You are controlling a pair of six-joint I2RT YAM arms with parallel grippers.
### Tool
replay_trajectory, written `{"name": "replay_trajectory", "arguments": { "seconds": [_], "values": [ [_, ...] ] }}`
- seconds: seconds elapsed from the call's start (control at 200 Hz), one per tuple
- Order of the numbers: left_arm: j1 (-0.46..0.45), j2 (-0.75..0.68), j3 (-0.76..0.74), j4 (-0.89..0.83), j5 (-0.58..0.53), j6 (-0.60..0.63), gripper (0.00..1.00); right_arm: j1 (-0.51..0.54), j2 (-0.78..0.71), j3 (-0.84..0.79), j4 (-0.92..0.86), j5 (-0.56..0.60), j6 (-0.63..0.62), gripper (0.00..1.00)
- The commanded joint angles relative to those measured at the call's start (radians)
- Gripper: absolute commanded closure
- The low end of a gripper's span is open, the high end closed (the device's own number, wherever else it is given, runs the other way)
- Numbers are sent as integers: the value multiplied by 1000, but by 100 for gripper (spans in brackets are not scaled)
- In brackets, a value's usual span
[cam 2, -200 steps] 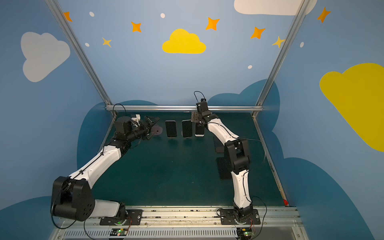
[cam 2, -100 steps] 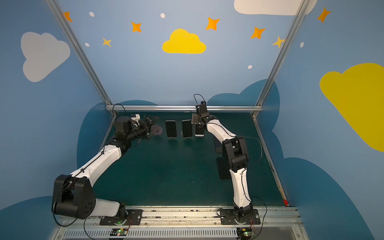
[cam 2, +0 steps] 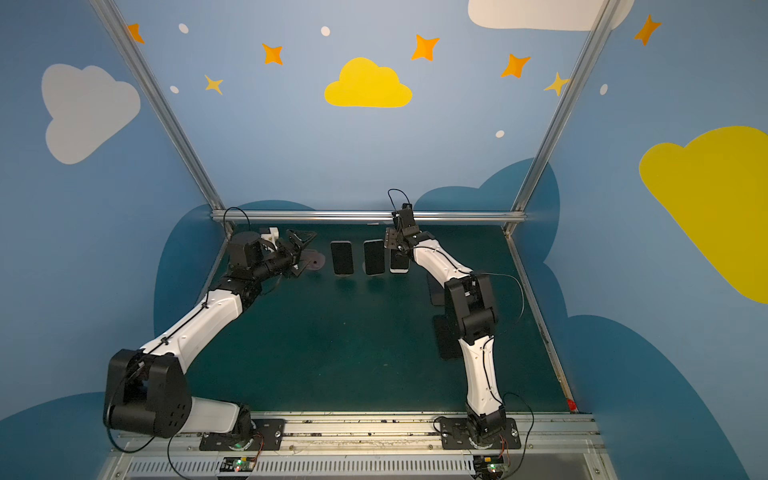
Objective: Remove the phone from the phone stand
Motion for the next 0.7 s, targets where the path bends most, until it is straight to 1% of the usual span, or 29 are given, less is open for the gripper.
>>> {"name": "replay_trajectory", "arguments": {
  "seconds": [0.0, 0.08, 0.12, 0.165, 0.33, 0.501, 0.696],
  "values": [
    [6, 9, -5, 30, 7, 6, 0, 3, -1, -33, 15, -11, 9, 21],
    [8, 9, -5, 33, 9, 3, 0, 2, 0, -30, 11, -12, 8, 21],
    [8, 10, -5, 33, 10, 2, 0, 1, -4, -33, 13, -24, 6, 26],
    [8, 7, -6, 34, 9, 1, 0, 3, -7, -36, 17, -25, 1, 29],
    [9, 1, -8, 42, 10, 1, 0, 5, -30, -41, 21, -25, -12, 29],
    [10, 0, -10, 41, 9, -1, 0, 9, -60, -35, 27, -41, -35, 32],
    [9, -19, -10, 33, -2, 10, 0, 16, -125, -48, 29, -42, -61, 33]
  ]
}}
